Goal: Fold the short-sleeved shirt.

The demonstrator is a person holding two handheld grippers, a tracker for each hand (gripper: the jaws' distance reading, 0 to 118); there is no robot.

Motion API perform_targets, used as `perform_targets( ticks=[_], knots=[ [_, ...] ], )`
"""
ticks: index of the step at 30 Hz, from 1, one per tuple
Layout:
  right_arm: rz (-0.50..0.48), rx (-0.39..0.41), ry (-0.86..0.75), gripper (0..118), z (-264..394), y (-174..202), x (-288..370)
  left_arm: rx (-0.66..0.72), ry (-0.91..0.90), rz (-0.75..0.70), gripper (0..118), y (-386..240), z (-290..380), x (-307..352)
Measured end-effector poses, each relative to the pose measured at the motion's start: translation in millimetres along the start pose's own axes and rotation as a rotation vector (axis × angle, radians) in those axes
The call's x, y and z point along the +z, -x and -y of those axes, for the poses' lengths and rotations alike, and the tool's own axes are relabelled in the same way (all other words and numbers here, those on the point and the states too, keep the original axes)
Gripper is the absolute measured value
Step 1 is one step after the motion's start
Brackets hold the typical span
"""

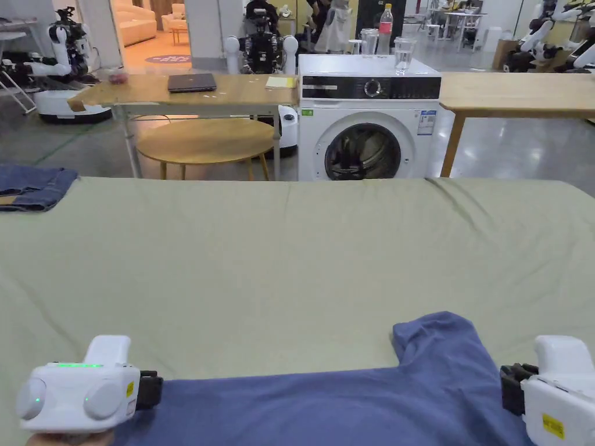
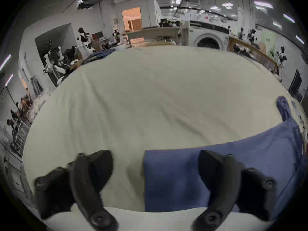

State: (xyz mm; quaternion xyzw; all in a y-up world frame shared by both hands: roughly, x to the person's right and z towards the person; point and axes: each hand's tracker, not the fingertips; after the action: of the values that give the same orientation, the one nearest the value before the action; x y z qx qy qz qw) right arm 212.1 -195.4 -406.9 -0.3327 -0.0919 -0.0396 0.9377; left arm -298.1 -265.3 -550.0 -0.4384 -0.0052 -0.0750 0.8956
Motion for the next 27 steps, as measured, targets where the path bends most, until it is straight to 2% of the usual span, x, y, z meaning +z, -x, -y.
perform_targets(
  ticks=[1,2,3,4,5,6,7,10,12,13,14,15,17,20,24,27],
  knots=[
    [0.018,-0.022,0.021,0,-5,-5,-14,-0.039,0.040,0.006,77,-6,0,1],
    [0.028,-0.043,0.045,4,-11,-9,-29,-0.042,0.042,0.062,54,-10,1,4],
    [0.031,-0.061,0.084,25,-13,-17,-51,-0.038,0.011,0.031,47,-13,2,14],
    [0.029,-0.066,0.122,56,-15,-22,-66,-0.057,0.000,0.032,35,-14,1,20],
    [0.024,-0.073,0.167,101,-17,-25,-83,-0.056,-0.004,0.061,0,-15,-1,31],
    [0.021,-0.079,0.198,115,-17,-26,-97,-0.033,-0.042,0.065,0,-17,0,42],
    [0.032,-0.075,0.183,115,-18,-25,-101,-0.042,-0.058,0.055,0,-19,1,50],
    [0.059,-0.085,0.333,114,-12,-23,-128,-0.048,-0.079,0.058,0,-20,-2,67],
    [0.035,-0.111,0.429,84,-3,-21,-128,-0.050,-0.078,0.056,0,-22,-3,72],
    [0.095,-0.093,0.365,76,0,-17,-119,-0.048,-0.079,0.060,0,-20,-3,72],
    [0.066,-0.086,0.289,36,-1,-13,-107,-0.045,-0.081,0.058,0,-21,-2,75],
    [0.048,-0.092,0.298,1,0,-12,-103,-0.043,-0.082,0.060,0,-22,0,77],
    [-0.084,-0.171,0.288,2,2,-13,-92,-0.037,-0.084,0.069,0,-21,2,82],
    [-0.051,-0.065,0.181,2,-6,-8,-56,-0.017,-0.122,0.074,0,-22,10,106],
    [-0.110,-0.090,0.061,2,-13,-15,14,0.008,-0.223,0.107,0,-12,23,160],
    [-0.119,-0.051,-0.046,2,-6,-19,80,-0.003,-0.304,0.122,0,1,43,205]
  ],
)
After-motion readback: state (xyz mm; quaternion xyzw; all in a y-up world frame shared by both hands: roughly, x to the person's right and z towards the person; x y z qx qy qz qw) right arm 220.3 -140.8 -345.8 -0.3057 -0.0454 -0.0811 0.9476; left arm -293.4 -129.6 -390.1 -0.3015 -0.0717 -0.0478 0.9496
